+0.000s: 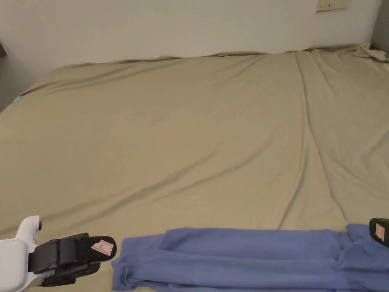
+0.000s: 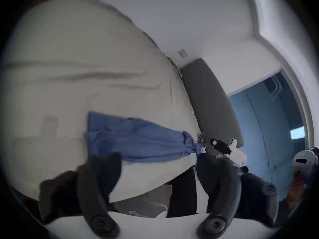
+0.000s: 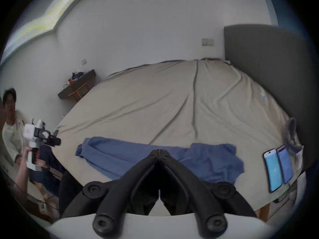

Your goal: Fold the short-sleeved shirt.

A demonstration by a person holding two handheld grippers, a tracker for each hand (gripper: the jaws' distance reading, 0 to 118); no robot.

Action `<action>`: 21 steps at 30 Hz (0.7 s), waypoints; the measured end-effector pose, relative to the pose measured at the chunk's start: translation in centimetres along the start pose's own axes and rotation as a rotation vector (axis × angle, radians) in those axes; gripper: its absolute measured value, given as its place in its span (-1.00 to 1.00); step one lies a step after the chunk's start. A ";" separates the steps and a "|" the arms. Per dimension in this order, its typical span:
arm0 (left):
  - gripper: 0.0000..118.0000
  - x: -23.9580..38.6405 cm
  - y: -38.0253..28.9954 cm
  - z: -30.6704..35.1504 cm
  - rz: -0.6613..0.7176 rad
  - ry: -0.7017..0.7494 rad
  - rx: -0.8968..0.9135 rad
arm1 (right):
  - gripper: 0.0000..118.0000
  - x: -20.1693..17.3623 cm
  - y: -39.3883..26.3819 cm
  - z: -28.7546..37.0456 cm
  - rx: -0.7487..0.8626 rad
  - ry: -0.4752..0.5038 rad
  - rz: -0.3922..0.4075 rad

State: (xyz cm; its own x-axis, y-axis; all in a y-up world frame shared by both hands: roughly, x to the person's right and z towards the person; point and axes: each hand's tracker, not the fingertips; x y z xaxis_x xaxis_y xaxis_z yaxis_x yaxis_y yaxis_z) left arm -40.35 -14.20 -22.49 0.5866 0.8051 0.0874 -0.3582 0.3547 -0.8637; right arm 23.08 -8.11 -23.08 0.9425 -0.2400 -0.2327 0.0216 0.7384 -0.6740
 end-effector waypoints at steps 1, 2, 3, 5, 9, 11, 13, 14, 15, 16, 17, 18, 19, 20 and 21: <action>0.67 -1.1 -0.3 0.3 -0.001 0.051 0.032 | -0.97 -0.2 0.0 -0.3 -0.016 0.015 -0.013; 0.67 -1.8 -0.6 0.5 0.006 0.105 0.032 | -0.97 -0.3 -0.2 -0.7 -0.023 0.015 -0.017; 0.67 -3.1 -0.4 0.3 0.031 0.113 0.029 | -0.97 -0.3 -0.3 -1.2 -0.033 0.019 -0.022; 0.67 -6.1 0.0 -0.5 0.130 0.109 0.037 | -0.97 -0.5 -0.6 -2.2 -0.058 0.022 -0.013; 0.67 -9.6 -0.3 -4.5 0.313 0.042 0.049 | -0.97 -1.0 -0.3 -3.5 -0.086 0.031 0.020; 0.62 -12.0 -0.8 -7.8 0.322 0.078 -0.058 | -0.97 -1.1 0.1 -3.8 -0.086 0.051 0.019; 0.62 -11.4 -1.3 -10.0 0.284 -0.122 -0.042 | -0.97 -1.1 0.4 -3.9 -0.079 0.060 0.020; 0.63 -9.2 -1.2 -11.5 0.280 -0.139 -0.067 | -0.97 -1.2 0.6 -4.0 -0.078 0.061 0.022; 0.63 -8.9 -1.4 -13.4 0.252 -0.136 -0.081 | -0.97 -1.2 0.7 -4.1 -0.074 0.066 0.026; 0.62 -8.4 -1.4 -14.7 0.232 -0.200 -0.054 | -0.97 -1.2 0.8 -4.2 -0.070 0.074 0.028; 0.61 -8.0 -1.1 -15.5 0.240 -0.237 -0.001 | -0.97 -1.5 0.9 -4.1 -0.069 0.076 0.029; 0.58 -8.2 -1.2 -16.5 0.259 -0.195 -0.012 | -0.97 -1.6 0.8 -4.2 -0.071 0.076 0.030; 0.35 -7.9 -1.4 -16.9 0.271 -0.167 0.019 | -0.97 -1.6 0.8 -4.2 -0.073 0.075 0.032; -0.28 -7.5 -1.7 -16.9 0.235 -0.103 0.051 | -0.97 -1.5 0.7 -4.2 -0.076 0.074 0.034; -0.72 -7.2 -2.0 -16.8 0.191 -0.033 0.054 | -0.97 -1.4 0.6 -4.1 -0.079 0.071 0.033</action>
State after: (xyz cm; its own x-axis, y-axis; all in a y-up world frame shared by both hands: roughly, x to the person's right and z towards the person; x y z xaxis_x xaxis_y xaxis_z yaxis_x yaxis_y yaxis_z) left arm -31.69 -28.64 -29.75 0.4808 0.8749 -0.0582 -0.4996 0.2188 -0.8382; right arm 20.37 -9.92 -25.97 0.9163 -0.2621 -0.3027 -0.0382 0.6952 -0.7178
